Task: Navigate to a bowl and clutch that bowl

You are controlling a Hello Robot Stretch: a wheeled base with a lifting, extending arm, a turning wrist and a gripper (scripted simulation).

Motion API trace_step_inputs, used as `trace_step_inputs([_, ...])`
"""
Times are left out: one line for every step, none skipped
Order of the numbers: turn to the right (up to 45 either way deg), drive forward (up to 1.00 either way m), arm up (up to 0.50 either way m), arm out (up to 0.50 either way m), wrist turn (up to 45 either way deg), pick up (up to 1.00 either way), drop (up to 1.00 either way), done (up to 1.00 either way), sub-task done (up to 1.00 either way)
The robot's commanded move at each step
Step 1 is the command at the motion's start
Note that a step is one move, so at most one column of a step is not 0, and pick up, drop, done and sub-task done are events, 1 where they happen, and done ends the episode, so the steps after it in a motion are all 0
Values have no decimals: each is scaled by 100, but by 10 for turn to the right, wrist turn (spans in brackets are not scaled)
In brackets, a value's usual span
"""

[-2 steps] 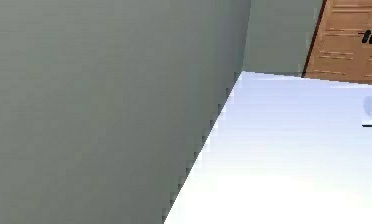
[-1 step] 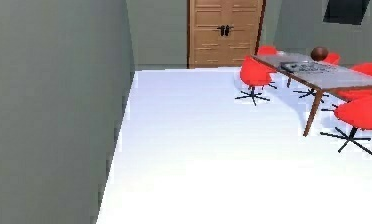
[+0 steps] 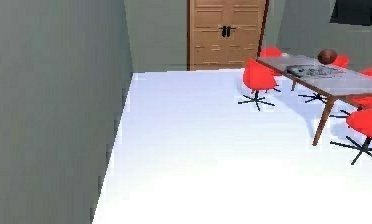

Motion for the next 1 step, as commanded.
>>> trace_step_inputs([450,0,0,0,0,0,0,0,0])
